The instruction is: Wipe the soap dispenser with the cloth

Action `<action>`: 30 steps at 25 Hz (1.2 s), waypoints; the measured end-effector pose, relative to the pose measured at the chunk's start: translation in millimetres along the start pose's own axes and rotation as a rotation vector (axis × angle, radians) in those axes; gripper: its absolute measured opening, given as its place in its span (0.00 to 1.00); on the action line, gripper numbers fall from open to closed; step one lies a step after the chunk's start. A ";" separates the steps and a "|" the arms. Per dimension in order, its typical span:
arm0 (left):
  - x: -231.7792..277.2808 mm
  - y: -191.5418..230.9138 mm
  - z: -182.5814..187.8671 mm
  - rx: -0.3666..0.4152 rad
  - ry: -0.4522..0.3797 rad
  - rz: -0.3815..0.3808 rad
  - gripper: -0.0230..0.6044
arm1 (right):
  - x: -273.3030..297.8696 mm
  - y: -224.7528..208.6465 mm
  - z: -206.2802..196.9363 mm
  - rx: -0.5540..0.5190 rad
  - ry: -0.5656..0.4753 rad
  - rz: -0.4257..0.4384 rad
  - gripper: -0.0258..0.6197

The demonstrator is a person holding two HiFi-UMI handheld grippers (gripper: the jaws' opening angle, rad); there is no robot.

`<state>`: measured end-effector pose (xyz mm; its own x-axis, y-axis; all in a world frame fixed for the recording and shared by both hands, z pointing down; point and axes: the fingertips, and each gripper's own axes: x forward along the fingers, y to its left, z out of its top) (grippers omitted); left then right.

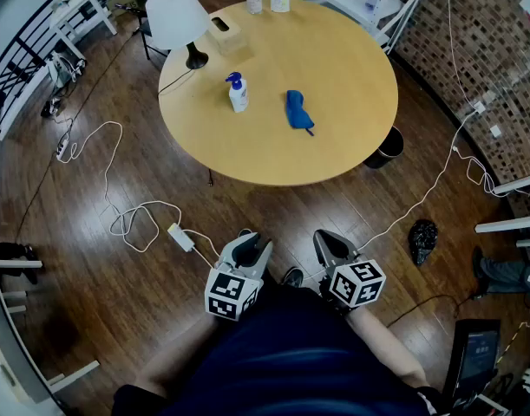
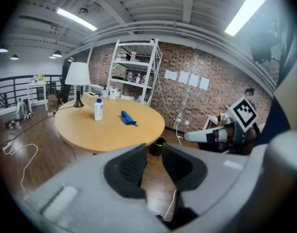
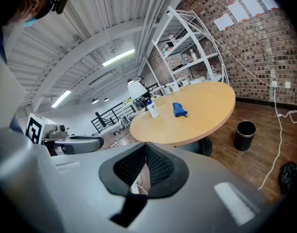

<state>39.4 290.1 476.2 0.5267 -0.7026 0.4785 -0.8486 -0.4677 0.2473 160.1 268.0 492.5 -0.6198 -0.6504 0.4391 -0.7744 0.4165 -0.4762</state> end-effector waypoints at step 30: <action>285.9 290.4 130.2 0.340 0.197 0.076 0.37 | 267.4 -161.4 134.3 -0.232 0.295 -0.307 0.36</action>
<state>-49.9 -116.4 575.1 0.4151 -0.6411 0.6455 -0.8025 -0.5923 -0.0721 136.4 -58.4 584.4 -0.3413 -0.5716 0.7462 -0.9144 0.3859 -0.1226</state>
